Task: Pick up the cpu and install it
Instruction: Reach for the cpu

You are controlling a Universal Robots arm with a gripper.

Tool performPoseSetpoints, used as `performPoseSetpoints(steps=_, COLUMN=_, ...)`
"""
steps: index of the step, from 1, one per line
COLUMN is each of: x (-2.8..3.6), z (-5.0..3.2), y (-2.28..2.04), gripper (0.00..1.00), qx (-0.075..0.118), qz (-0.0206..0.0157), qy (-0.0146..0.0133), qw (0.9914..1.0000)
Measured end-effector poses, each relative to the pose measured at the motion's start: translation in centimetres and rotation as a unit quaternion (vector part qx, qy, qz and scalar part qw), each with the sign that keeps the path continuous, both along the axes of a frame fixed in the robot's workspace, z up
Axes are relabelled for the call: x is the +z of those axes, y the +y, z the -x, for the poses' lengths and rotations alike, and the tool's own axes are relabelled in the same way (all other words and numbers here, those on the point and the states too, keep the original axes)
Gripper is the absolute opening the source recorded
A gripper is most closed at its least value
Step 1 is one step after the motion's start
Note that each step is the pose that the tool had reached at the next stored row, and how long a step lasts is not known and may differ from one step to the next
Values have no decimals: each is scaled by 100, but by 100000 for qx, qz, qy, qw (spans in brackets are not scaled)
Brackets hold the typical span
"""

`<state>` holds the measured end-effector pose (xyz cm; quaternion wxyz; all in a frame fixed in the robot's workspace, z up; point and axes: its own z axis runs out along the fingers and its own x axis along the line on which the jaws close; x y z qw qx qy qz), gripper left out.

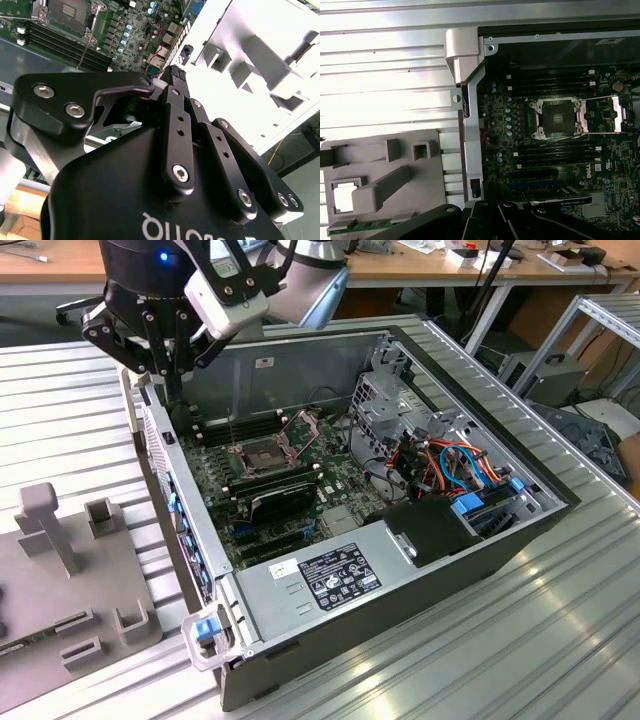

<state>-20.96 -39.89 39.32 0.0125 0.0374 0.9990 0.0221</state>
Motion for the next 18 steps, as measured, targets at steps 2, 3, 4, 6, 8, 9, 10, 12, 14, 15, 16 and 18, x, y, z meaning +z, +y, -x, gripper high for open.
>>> performPoseSetpoints(steps=2, x=0, z=27, y=0, gripper=11, qx=-3, qz=3, qy=1, qw=100000)
performPoseSetpoints(steps=3, x=0, z=35, y=0, gripper=11, qx=0, qz=-1, qy=-3, qw=100000)
performPoseSetpoints(steps=4, x=0, z=42, y=0, gripper=11, qx=0, qz=-1, qy=-2, qw=100000)
performPoseSetpoints(steps=6, x=0, z=56, y=0, gripper=11, qx=0, qz=0, qy=0, qw=100000)
performPoseSetpoints(steps=8, x=0, z=71, y=0, gripper=11, qx=-2, qz=1, qy=0, qw=100000)
performPoseSetpoints(steps=9, x=0, z=81, y=0, gripper=11, qx=-1, qz=2, qy=2, qw=100000)
performPoseSetpoints(steps=10, x=0, z=88, y=0, gripper=11, qx=-2, qz=1, qy=-1, qw=100000)
performPoseSetpoints(steps=12, x=0, z=113, y=0, gripper=11, qx=-1, qz=4, qy=1, qw=100000)
performPoseSetpoints(steps=14, x=0, z=129, y=0, gripper=11, qx=1, qz=2, qy=0, qw=100000)
performPoseSetpoints(steps=15, x=0, z=137, y=0, gripper=11, qx=-1, qz=2, qy=1, qw=100000)
performPoseSetpoints(steps=16, x=0, z=148, y=0, gripper=11, qx=1, qz=1, qy=2, qw=100000)
performPoseSetpoints(steps=18, x=0, z=178, y=0, gripper=11, qx=2, qz=0, qy=0, qw=100000)
